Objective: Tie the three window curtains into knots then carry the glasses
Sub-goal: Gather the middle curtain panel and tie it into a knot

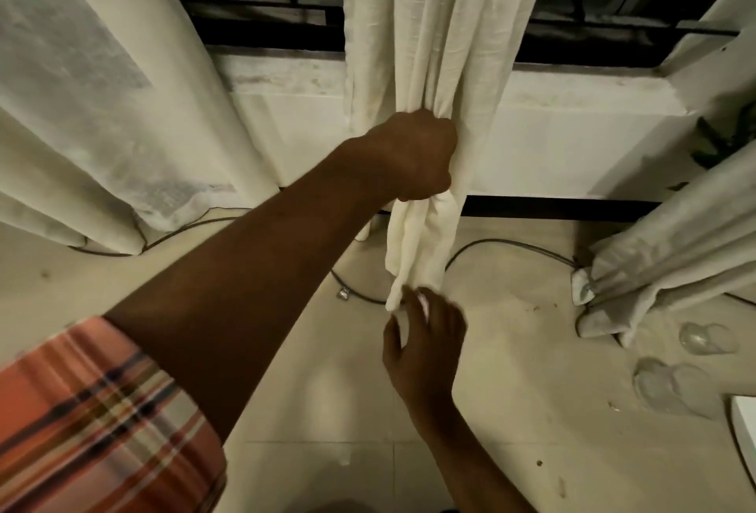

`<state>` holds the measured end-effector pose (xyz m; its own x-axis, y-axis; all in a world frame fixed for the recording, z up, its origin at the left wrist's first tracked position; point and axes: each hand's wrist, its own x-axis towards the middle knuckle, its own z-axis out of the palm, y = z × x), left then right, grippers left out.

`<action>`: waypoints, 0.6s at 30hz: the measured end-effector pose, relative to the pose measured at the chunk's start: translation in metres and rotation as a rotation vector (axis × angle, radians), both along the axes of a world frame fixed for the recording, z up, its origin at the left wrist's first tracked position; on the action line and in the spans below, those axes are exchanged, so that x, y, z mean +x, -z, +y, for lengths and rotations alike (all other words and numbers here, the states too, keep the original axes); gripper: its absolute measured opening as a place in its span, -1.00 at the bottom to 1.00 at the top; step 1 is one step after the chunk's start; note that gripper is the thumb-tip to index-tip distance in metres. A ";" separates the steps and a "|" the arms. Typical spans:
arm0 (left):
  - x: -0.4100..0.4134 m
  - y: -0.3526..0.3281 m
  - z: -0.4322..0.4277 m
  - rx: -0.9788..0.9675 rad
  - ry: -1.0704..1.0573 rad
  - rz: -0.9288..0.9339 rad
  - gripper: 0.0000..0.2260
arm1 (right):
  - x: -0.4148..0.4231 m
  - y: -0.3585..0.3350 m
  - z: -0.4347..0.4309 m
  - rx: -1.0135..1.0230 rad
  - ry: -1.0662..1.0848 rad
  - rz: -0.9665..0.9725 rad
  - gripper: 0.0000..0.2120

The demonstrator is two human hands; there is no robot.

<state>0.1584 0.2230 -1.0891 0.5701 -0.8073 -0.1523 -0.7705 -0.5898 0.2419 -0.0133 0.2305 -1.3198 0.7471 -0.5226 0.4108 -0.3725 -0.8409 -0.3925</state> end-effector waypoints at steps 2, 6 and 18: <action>-0.007 0.000 0.000 -0.005 0.016 -0.035 -0.81 | 0.014 -0.033 -0.005 -0.054 0.006 -0.201 -0.55; -0.021 -0.003 0.002 0.023 0.035 -0.086 -0.79 | 0.045 -0.071 -0.018 -0.192 -0.046 -0.294 -0.55; -0.031 -0.009 0.013 0.039 0.077 0.035 -0.69 | 0.075 -0.073 -0.032 -0.256 -0.119 0.014 -0.70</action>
